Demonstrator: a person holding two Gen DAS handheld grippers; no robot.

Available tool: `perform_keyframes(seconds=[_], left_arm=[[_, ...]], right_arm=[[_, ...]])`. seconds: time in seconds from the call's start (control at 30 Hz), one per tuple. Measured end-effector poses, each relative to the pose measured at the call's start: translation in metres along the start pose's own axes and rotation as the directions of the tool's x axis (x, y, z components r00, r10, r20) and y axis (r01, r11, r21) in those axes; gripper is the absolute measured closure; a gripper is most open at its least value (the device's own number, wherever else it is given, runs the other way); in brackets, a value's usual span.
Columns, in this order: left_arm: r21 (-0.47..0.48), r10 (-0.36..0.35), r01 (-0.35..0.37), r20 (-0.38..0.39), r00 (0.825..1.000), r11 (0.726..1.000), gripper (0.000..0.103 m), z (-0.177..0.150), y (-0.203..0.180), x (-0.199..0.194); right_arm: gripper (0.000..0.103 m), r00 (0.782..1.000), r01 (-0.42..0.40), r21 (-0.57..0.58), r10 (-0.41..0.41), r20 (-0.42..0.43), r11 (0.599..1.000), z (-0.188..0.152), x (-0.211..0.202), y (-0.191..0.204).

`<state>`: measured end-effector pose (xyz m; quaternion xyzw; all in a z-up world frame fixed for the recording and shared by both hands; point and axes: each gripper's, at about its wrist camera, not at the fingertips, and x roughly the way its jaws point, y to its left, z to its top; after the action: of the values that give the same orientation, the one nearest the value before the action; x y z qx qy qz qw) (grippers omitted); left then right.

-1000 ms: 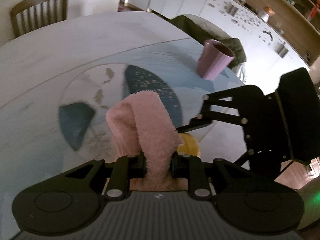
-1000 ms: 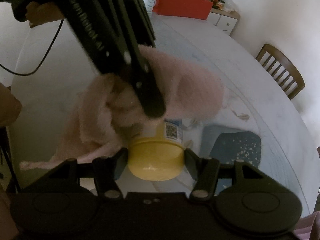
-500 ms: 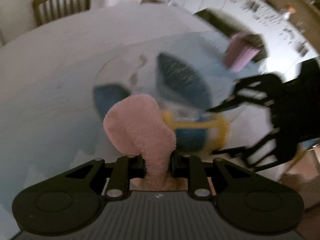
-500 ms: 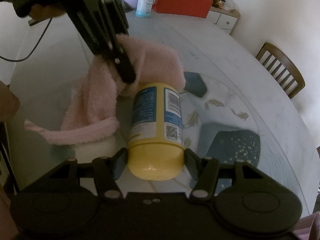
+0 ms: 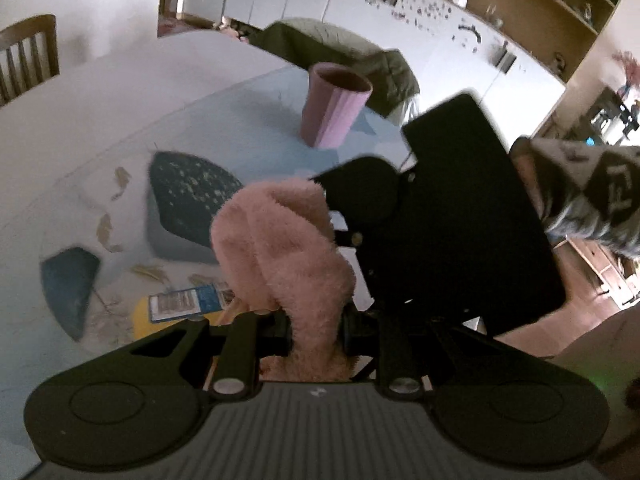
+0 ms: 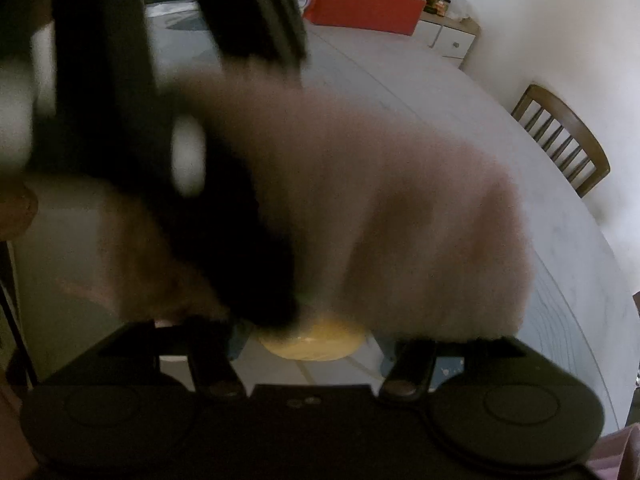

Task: Clean container
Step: 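Rub the pink towel over the bottle label with the left tool while the right tool holds it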

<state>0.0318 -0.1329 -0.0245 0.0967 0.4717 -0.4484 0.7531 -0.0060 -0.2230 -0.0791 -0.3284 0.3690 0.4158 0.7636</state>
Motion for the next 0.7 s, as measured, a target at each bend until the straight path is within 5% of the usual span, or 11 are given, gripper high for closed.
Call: perform_keyframes(seconds=[0.7], left_arm=[[-0.223, 0.168, -0.159, 0.02, 0.986, 0.962, 0.083, -0.019, 0.078, -0.022]], right_arm=[[0.043, 1.0, 0.002, 0.007, -0.003, 0.009, 1.0, 0.0, 0.001, 0.003]])
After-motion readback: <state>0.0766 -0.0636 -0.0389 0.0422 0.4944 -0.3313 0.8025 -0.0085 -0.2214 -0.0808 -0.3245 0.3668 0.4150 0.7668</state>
